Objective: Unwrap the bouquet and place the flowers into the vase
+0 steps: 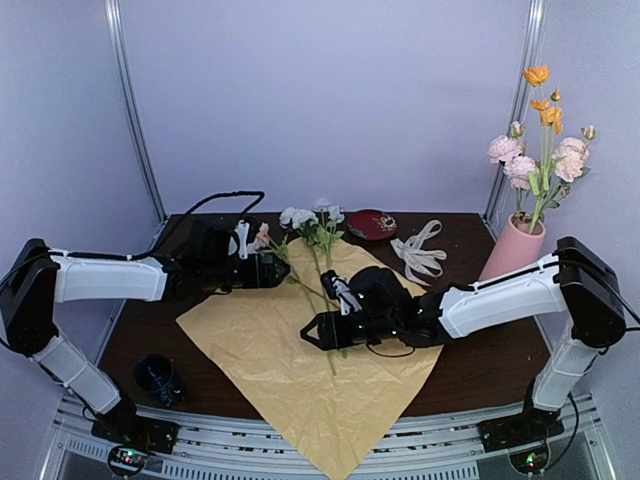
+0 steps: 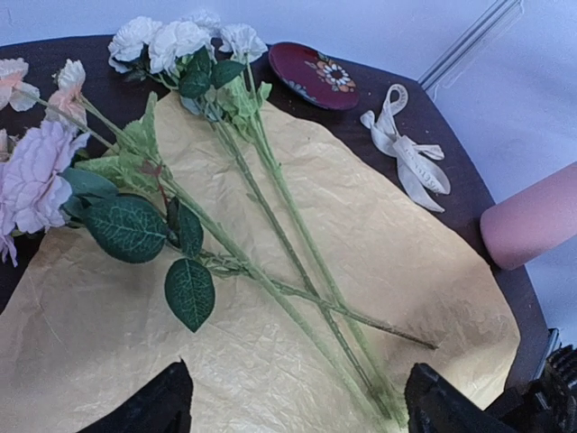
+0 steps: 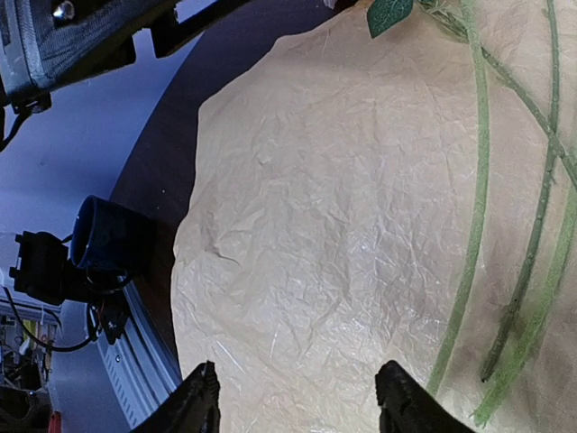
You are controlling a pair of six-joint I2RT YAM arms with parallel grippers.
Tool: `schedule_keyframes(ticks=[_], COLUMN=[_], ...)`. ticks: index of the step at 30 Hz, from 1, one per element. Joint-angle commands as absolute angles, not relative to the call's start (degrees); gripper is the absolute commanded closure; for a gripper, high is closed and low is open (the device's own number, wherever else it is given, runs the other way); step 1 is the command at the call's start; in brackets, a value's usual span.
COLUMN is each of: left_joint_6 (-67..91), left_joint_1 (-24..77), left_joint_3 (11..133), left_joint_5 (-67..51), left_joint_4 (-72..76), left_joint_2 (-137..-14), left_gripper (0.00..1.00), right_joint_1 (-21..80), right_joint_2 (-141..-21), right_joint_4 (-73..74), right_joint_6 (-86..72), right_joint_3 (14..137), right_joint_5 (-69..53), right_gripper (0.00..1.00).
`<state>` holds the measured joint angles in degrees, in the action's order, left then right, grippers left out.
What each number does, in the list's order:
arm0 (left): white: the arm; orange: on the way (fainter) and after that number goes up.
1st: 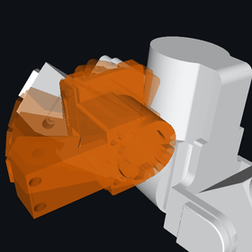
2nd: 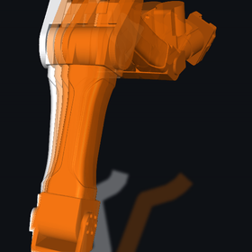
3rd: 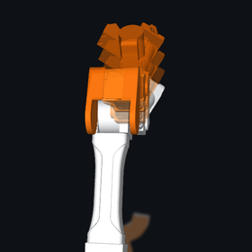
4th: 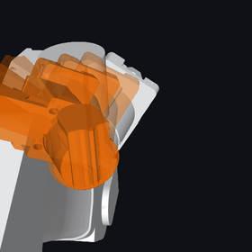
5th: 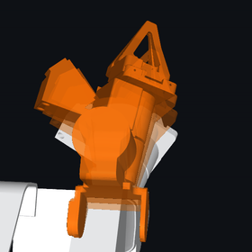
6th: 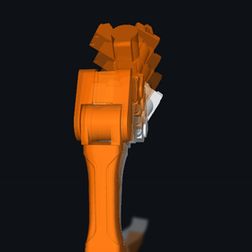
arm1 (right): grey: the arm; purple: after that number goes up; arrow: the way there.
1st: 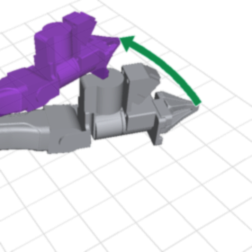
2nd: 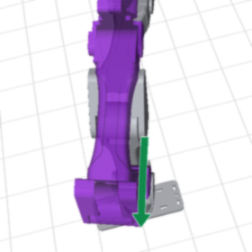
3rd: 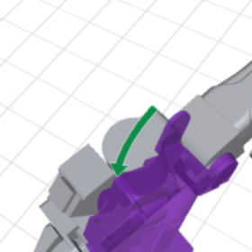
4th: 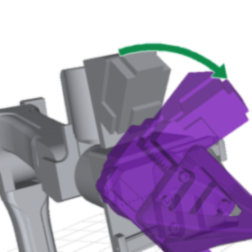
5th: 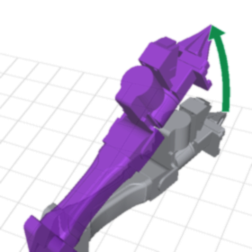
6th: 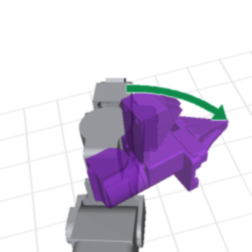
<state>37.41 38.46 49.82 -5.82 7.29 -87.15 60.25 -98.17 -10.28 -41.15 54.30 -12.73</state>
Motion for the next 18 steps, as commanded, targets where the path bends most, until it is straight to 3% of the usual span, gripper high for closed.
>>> schedule_keyframes(ticks=[1, 6, 11, 18], left_joint_6=[36.06, 34.50, 33.22, 30.96], left_joint_1=[38.39, 38.36, 38.38, 38.40], left_joint_3=[47.64, 45.29, 44.65, 42.19], left_joint_5=[-2.27, 0.14, 0.01, -0.62], left_joint_4=[6.33, 4.82, 3.49, 2.00], left_joint_2=[-82.99, -79.13, -77.15, -73.05], left_gripper=[0.15, 0.15, 0.15, 0.15], right_joint_1=[59.53, 53.87, 45.93, 45.62], right_joint_2=[-95.21, -93.62, -98.01, -105.02], right_joint_4=[-2.83, 2.64, 1.55, 6.15], right_joint_6=[-36.75, -33.04, -29.84, -23.96], right_joint_3=[58.56, 59.63, 57.63, 60.61], right_joint_5=[-7.94, -0.64, -4.86, -6.75], right_gripper=[0.38, 0.39, 0.42, 0.41])
